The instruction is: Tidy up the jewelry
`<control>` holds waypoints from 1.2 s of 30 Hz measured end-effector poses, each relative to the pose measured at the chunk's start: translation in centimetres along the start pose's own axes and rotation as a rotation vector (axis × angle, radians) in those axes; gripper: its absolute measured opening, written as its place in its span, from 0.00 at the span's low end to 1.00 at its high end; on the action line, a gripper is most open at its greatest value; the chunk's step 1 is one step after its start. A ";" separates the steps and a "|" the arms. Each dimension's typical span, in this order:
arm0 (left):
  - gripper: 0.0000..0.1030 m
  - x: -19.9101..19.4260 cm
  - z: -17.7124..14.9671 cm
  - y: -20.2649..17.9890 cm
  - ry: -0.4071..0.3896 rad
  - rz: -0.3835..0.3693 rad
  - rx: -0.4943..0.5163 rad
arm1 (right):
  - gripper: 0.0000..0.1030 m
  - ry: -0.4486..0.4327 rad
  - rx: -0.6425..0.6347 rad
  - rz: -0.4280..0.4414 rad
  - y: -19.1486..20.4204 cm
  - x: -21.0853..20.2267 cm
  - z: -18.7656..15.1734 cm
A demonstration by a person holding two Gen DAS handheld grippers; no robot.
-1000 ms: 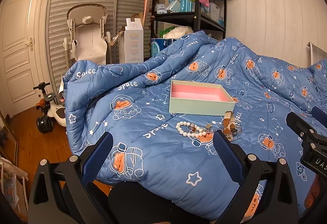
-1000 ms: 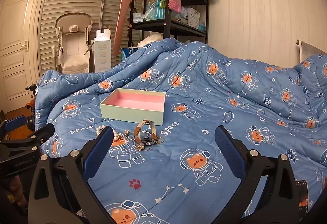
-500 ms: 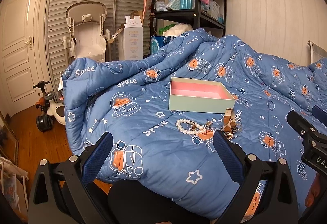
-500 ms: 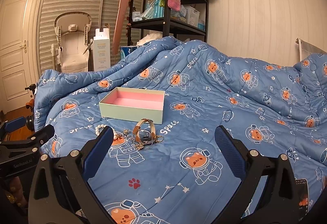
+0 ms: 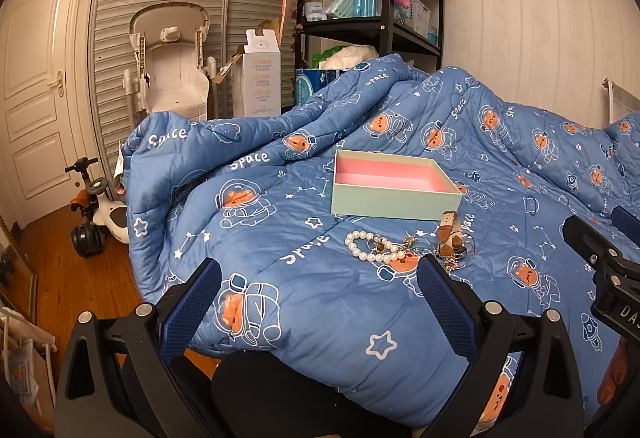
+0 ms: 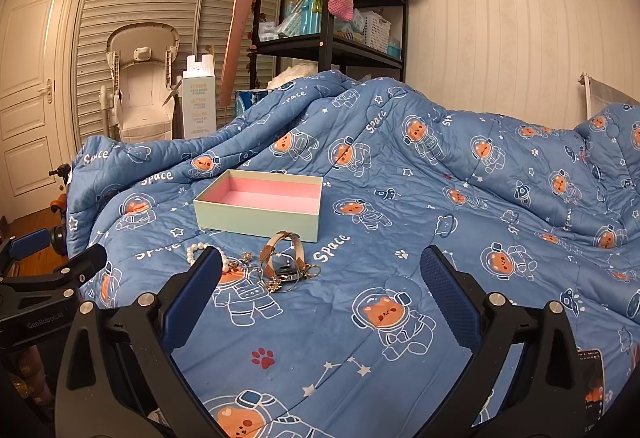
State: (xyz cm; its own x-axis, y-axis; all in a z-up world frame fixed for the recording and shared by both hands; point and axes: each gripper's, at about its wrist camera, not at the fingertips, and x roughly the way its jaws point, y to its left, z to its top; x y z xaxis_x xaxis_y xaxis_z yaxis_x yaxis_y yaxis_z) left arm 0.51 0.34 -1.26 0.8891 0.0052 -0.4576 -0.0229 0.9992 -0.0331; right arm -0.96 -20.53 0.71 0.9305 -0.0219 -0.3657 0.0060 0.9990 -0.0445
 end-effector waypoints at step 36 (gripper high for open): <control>0.94 0.3 -0.8 -0.2 0.022 -0.008 0.002 | 0.95 0.016 0.000 0.006 0.1 0.4 -0.6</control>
State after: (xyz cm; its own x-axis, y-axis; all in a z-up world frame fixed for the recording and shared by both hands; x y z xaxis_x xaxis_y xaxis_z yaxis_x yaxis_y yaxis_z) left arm 0.40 0.14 -2.12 0.8789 -0.0040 -0.4770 -0.0144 0.9993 -0.0348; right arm -0.83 -20.46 -0.03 0.9244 -0.0166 -0.3810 0.0004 0.9991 -0.0425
